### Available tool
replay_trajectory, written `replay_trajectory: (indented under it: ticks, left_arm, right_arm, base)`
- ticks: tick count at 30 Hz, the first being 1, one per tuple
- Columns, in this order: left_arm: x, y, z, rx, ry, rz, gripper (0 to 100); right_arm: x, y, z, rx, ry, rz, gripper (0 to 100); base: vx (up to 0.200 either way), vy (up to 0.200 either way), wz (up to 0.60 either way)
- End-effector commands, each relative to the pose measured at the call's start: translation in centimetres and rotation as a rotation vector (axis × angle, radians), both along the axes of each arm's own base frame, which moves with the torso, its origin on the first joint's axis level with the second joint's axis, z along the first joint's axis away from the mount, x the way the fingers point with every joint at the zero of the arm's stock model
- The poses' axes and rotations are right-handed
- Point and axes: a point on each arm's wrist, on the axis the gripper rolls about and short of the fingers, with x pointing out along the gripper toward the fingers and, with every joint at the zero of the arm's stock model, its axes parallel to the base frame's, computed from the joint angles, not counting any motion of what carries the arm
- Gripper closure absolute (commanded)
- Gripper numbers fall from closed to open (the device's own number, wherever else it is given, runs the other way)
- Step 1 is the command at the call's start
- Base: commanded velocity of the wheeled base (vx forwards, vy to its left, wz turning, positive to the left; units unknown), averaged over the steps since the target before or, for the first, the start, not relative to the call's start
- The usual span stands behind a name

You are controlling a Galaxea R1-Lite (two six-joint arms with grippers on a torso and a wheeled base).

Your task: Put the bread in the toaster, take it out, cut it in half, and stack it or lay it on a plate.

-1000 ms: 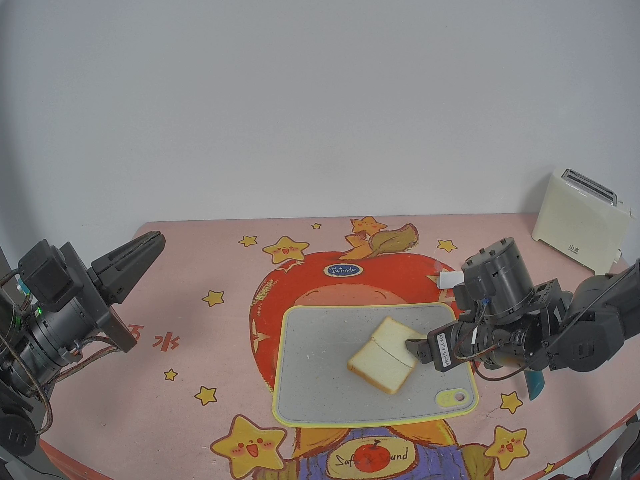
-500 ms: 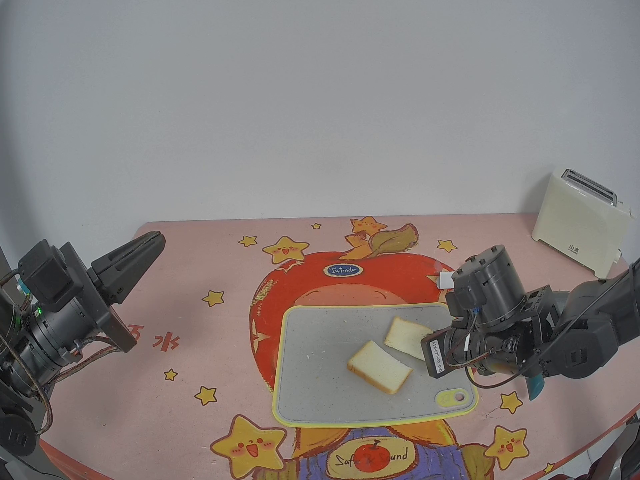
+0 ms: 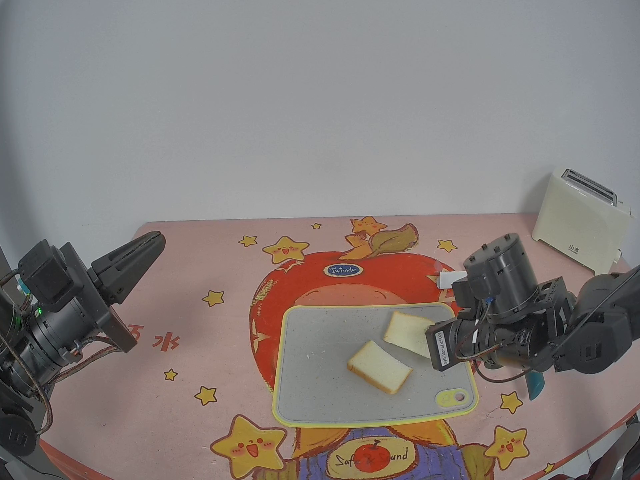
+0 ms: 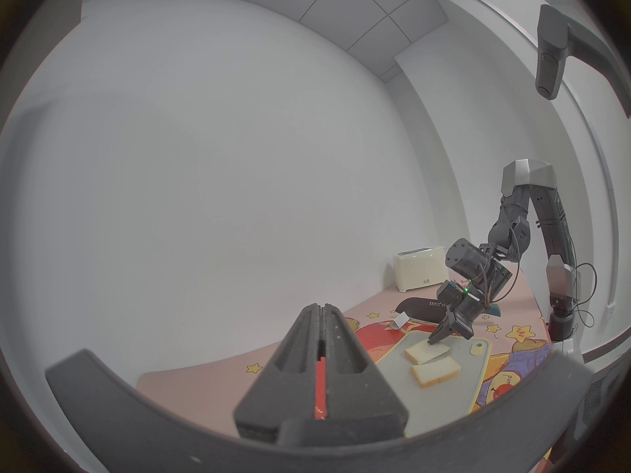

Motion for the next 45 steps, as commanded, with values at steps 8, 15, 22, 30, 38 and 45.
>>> replay_trajectory:
  ticks: [8,15,22,30,38,45]
  left_arm:
    - [0.0,0.0,0.0,0.000,0.001,0.000,100]
    - [0.0,0.0,0.0,0.001,0.000,0.000,100]
    - [0.0,0.0,0.0,0.001,-0.001,0.000,100]
    - [0.0,0.0,0.0,-0.004,0.003,-0.001,100]
    - [-0.1,0.0,-0.3,0.002,0.011,-0.001,100]
    - [-0.1,0.0,-0.3,0.004,0.013,0.000,100]
  right_arm:
    - [-0.7,-0.7,1.8,0.043,-0.049,-0.003,100]
    - [-1.3,-1.7,3.6,0.084,-0.098,-0.016,100]
    - [-2.6,-6.3,7.9,0.161,-0.219,-0.114,100]
    - [-2.5,-10.7,8.8,0.114,-0.227,-0.233,100]
    - [-3.4,-12.4,7.8,0.098,-0.210,-0.295,100]
    - [-3.8,-13.5,7.8,0.105,-0.218,-0.345,100]
  base:
    - [0.000,0.000,0.00]
    - [0.000,0.000,0.00]
    - [0.000,0.000,0.00]
    - [0.000,0.000,0.00]
    - [0.000,0.000,0.00]
    - [0.000,0.000,0.00]
